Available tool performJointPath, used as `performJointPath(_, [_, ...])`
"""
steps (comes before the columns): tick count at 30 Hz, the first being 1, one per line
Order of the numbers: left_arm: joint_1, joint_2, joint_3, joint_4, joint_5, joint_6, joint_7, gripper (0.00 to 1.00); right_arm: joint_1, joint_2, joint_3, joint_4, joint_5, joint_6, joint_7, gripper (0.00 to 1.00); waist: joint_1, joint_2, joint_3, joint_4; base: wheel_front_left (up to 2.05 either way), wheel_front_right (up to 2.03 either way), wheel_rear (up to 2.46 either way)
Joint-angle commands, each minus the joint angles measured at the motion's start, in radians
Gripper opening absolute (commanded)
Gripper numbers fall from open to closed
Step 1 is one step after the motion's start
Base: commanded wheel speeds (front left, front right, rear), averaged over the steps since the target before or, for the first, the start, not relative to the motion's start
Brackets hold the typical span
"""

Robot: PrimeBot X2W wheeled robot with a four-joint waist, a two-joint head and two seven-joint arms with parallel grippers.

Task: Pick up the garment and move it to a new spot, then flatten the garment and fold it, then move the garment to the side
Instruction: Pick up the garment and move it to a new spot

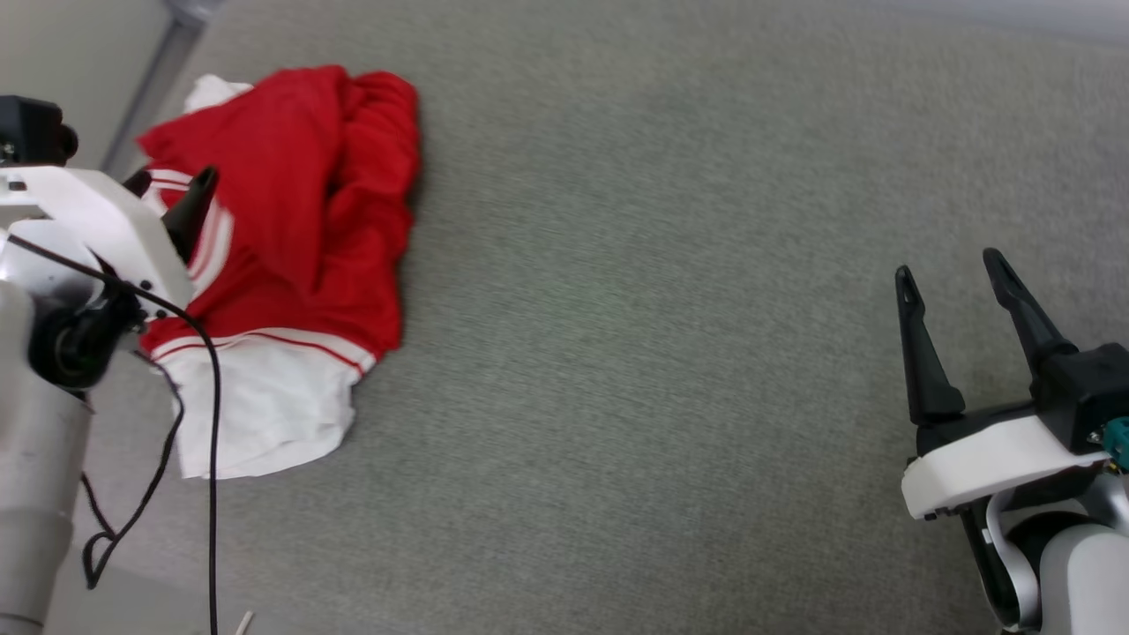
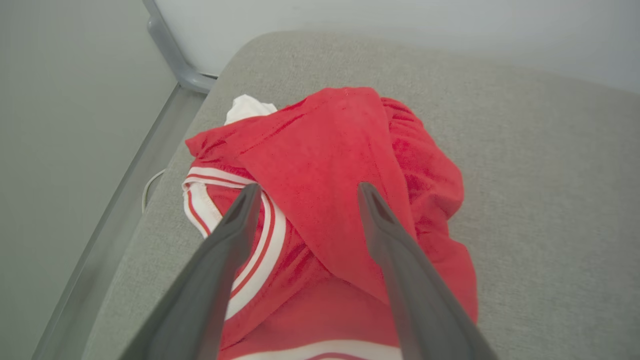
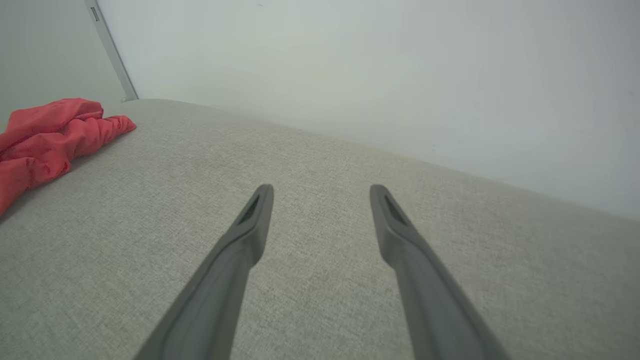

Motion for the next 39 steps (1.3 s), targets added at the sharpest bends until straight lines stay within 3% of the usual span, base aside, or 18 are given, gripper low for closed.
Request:
performJointPath(1, [-0.018,0.015,-0.018,0.016,-0.018,0.001,0.030,1.00,-0.021,-0.002,0.004,-0.002,0.002,-0.001,-0.001,1.00,-0.0001,0.0000,0.067,-0.060,0.00,0.00,0.00])
performJointPath(5, [-0.053,0.073,-0.092,0.120,-0.143,0.001,0.184,1.00,-0.056,-0.002,0.021,0.001,0.007,-0.001,-0.013,1.00,-0.0001,0.0000,0.136,-0.106,0.00,0.00,0.00])
performJointPath(11, [-0.040,0.055,-0.156,0.232,-0.243,0.001,0.322,1.00,-0.084,-0.001,0.022,0.017,0.015,-0.001,-0.023,1.00,-0.0001,0.0000,0.168,-0.130,0.00,0.00,0.00])
performJointPath(13, [-0.028,0.037,-0.174,0.257,-0.268,0.001,0.347,0.47,-0.085,-0.001,0.020,0.025,0.021,-0.001,-0.026,1.00,-0.0001,0.0000,0.169,-0.134,0.00,0.00,0.00])
performJointPath(14, [-0.027,0.031,-0.173,0.260,-0.280,0.001,0.325,0.00,-0.086,-0.001,0.019,0.028,0.023,-0.001,-0.027,1.00,-0.0001,0.0000,0.168,-0.135,0.00,0.00,0.00])
performJointPath(19, [-0.013,0.037,-0.195,0.274,-0.300,0.000,0.243,0.00,-0.084,-0.001,0.010,0.042,0.030,-0.001,-0.033,1.00,-0.0001,0.0000,0.135,-0.133,0.00,0.00,0.00])
performJointPath(24, [-0.047,0.061,-0.184,0.308,-0.265,0.001,0.014,0.00,-0.060,-0.001,0.003,0.064,0.037,-0.001,-0.048,1.00,-0.0001,0.0000,0.060,-0.117,0.00,0.00,0.00])
performJointPath(32, [-0.086,0.040,-0.187,0.362,-0.158,0.016,-0.391,0.00,0.002,-0.001,-0.026,0.094,0.079,-0.001,-0.069,1.00,-0.0001,0.0000,-0.101,-0.090,0.00,0.00,0.00])
performJointPath(33, [-0.086,0.040,-0.187,0.362,-0.158,0.016,-0.391,0.00,0.002,-0.001,-0.026,0.094,0.079,-0.001,-0.069,1.00,-0.0001,0.0000,-0.101,-0.090,0.00,0.00,0.00])
performJointPath(36, [-0.113,0.033,-0.197,0.357,-0.106,0.042,-0.519,0.00,0.030,-0.001,-0.037,0.097,0.092,-0.001,-0.065,1.00,-0.0001,0.0000,-0.162,-0.083,0.00,0.00,0.00])
performJointPath(39, [-0.122,0.025,-0.196,0.343,-0.089,0.056,-0.551,0.00,0.043,-0.001,-0.045,0.098,0.097,-0.001,-0.066,1.00,-0.0001,0.0000,-0.191,-0.084,0.00,0.00,0.00])
